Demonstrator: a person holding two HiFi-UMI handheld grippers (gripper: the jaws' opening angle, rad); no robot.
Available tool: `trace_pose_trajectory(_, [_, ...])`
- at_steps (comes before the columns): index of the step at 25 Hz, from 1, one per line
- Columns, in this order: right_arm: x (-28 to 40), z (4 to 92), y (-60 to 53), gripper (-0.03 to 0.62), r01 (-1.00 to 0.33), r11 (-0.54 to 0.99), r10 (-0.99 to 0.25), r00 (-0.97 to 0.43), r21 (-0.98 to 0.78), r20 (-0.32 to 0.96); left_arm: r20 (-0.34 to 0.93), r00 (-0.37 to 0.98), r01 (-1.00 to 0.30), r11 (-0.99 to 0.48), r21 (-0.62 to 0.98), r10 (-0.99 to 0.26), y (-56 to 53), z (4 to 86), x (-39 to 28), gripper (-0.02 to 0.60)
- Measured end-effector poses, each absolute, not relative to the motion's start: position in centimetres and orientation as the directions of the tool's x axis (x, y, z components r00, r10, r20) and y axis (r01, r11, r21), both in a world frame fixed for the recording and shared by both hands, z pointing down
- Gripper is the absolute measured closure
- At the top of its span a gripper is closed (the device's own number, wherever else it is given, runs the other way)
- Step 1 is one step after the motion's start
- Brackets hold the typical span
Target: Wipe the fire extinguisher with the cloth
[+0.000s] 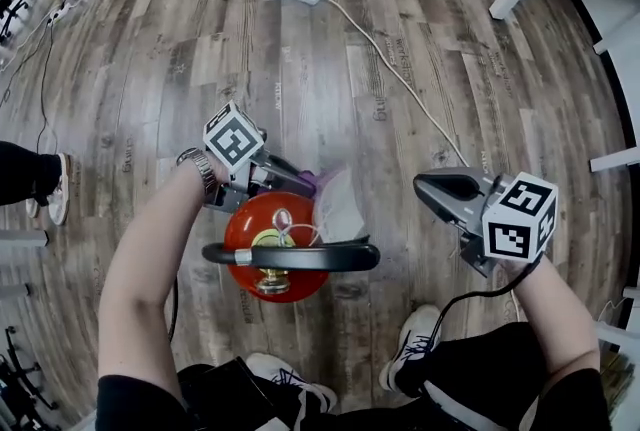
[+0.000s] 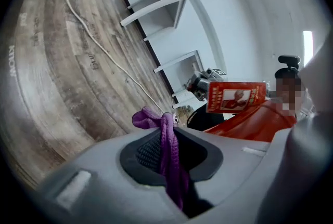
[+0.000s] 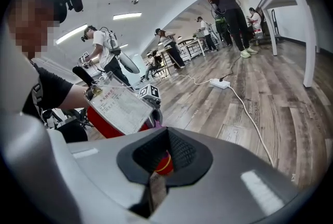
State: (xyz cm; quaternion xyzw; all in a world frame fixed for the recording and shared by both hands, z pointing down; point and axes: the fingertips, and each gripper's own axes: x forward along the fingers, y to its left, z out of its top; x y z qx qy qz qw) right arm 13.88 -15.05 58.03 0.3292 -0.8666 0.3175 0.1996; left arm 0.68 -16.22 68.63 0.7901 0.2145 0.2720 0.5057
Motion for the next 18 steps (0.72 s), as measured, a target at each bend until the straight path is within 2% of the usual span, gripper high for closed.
trace_pose_trajectory(6, [15.6, 59.8, -14.6, 0.589, -0.731, 0.538, -0.436, -0.667, -0.419, 0.604, 0.290, 0.779, -0.058, -0.397, 0.916, 0.556, -16.0, 78.4, -0.3, 0.534])
trace_pose_trajectory(12, [17.7, 61.0, -13.1, 0.589, -0.762, 0.505, -0.411, -0.625, -0.405, 0.663, 0.384, 0.813, -0.201, -0.408, 0.891, 0.438, -16.4, 86.1, -0.9, 0.532])
trace_pose_trajectory(18, [18.1, 60.1, -13.0, 0.589, -0.780, 0.490, -0.440, -0.607, -0.390, 0.662, 0.298, 0.870, -0.166, -0.334, 0.928, 0.394, -16.7, 85.1, -1.0, 0.534])
